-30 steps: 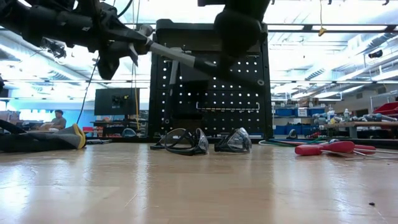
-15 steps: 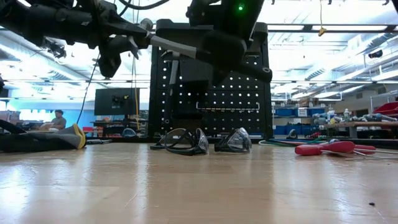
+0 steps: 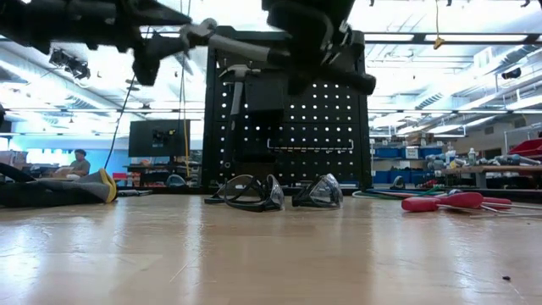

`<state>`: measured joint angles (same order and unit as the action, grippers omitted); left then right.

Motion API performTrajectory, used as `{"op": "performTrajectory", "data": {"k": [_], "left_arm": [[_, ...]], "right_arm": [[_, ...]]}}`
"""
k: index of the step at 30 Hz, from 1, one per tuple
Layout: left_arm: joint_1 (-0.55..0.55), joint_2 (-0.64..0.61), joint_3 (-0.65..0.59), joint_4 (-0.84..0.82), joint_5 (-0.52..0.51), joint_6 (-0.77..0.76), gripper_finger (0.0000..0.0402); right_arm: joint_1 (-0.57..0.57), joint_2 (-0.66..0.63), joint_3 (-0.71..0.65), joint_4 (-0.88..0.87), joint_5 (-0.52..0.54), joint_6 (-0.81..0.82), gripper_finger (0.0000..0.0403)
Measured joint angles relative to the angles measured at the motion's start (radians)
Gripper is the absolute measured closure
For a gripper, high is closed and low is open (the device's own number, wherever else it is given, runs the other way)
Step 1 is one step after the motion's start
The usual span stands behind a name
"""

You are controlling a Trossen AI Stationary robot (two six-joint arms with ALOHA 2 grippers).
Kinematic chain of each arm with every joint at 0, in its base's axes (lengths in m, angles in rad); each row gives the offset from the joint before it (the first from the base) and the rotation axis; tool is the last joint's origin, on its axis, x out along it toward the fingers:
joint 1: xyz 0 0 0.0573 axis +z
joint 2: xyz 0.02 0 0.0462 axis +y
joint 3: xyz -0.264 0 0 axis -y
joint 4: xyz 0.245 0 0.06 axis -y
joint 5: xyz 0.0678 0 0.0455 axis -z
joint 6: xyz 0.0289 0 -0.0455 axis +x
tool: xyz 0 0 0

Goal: Hang tools onto peg board
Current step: Hang the gray hammer on the peg board

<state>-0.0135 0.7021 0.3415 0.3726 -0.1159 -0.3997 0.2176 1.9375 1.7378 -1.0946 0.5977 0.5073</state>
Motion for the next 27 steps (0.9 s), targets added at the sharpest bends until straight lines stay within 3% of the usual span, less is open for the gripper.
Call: {"op": "performTrajectory", "data": {"k": [4, 8, 12, 15, 19, 22, 27], "left_arm": [[0.000, -0.151, 0.000, -0.168, 0.000, 0.039, 0.0206], [0.000, -0.295, 0.000, -0.269, -0.045, 0.064, 0.0206], [0.000, -0.376, 0.000, -0.292, -0.055, 0.076, 0.0205], [-0.001, -0.389, 0.000, -0.296, -0.051, 0.076, 0.0205], [-0.002, -0.383, 0.000, -0.303, -0.045, 0.069, 0.0205], [-0.002, -0.377, 0.000, -0.312, -0.040, 0.052, 0.0205], [-0.002, -0.376, -0.001, -0.321, -0.038, 0.055, 0.0204]], "right_arm": [[-0.013, -0.035, -0.002, -0.038, 0.025, 0.164, 0.0296], [-0.028, -0.042, -0.049, 0.089, 0.121, 0.308, 0.0296], [-0.073, -0.023, -0.140, 0.395, 0.222, 0.349, 0.0296], [-0.130, -0.005, -0.224, 0.755, 0.278, 0.287, 0.0296], [-0.213, 0.025, -0.296, 1.235, 0.261, 0.155, 0.0296], [-0.257, 0.067, -0.303, 1.415, 0.208, 0.151, 0.0296], [-0.291, 0.115, -0.262, 1.496, 0.194, 0.157, 0.0296]]}}
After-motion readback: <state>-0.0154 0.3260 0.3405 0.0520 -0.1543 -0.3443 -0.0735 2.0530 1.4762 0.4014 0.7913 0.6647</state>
